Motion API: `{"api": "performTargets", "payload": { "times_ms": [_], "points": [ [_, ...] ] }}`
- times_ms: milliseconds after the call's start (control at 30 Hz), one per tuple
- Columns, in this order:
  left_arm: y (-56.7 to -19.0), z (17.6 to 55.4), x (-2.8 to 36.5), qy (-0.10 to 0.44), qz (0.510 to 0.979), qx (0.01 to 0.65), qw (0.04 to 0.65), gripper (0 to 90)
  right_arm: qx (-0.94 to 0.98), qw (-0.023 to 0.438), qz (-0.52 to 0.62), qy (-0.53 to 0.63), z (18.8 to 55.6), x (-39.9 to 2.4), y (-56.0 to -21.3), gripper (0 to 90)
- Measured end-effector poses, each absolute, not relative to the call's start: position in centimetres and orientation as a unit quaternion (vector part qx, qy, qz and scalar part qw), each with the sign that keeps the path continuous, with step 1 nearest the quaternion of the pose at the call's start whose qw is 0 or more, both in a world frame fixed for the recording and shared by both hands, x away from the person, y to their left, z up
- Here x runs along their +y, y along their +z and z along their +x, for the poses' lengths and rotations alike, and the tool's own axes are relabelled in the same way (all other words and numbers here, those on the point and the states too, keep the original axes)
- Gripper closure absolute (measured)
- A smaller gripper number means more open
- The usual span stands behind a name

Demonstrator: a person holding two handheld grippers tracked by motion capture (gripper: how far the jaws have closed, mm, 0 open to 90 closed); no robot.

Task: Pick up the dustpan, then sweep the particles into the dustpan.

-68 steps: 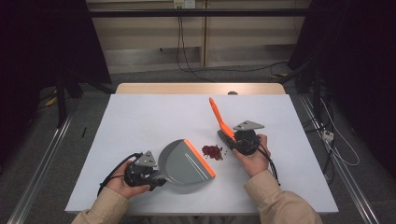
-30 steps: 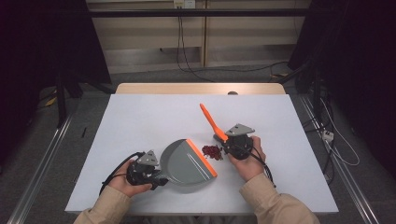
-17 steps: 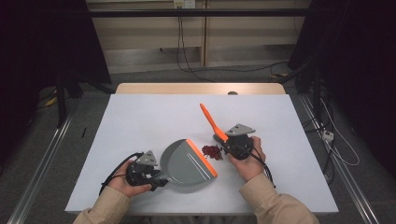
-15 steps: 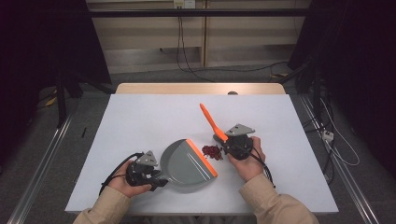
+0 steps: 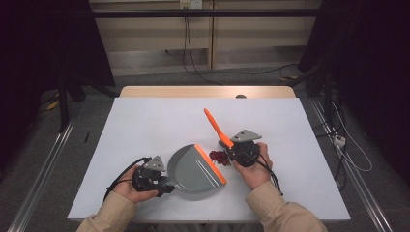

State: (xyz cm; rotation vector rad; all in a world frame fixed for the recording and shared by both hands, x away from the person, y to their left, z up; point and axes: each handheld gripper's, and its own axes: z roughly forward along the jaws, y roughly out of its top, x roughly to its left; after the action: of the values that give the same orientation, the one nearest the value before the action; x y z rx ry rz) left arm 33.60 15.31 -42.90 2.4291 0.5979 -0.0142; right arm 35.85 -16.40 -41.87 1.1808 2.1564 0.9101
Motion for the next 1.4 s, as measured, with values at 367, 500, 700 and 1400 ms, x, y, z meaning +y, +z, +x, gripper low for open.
{"api": "performTargets", "payload": {
  "times_ms": [367,500,700,1400],
  "points": [
    [-42.9,33.9,15.1,-0.012,0.922,0.226,0.314,62.7,0.792,0.252,0.44,0.34,35.8,-16.0,-41.9,71.5],
    [-42.9,33.9,15.1,-0.014,0.92,0.231,0.315,62.6,0.792,0.248,0.439,0.345,35.7,-15.7,-41.9,71.5],
    [-42.9,34.0,15.1,-0.014,0.922,0.226,0.314,62.6,0.788,0.236,0.443,0.357,35.5,-15.1,-41.9,71.4],
    [-43.0,34.0,15.0,-0.018,0.918,0.235,0.317,62.6,0.778,0.212,0.448,0.387,34.8,-12.5,-42.0,71.3]
  ]
}}
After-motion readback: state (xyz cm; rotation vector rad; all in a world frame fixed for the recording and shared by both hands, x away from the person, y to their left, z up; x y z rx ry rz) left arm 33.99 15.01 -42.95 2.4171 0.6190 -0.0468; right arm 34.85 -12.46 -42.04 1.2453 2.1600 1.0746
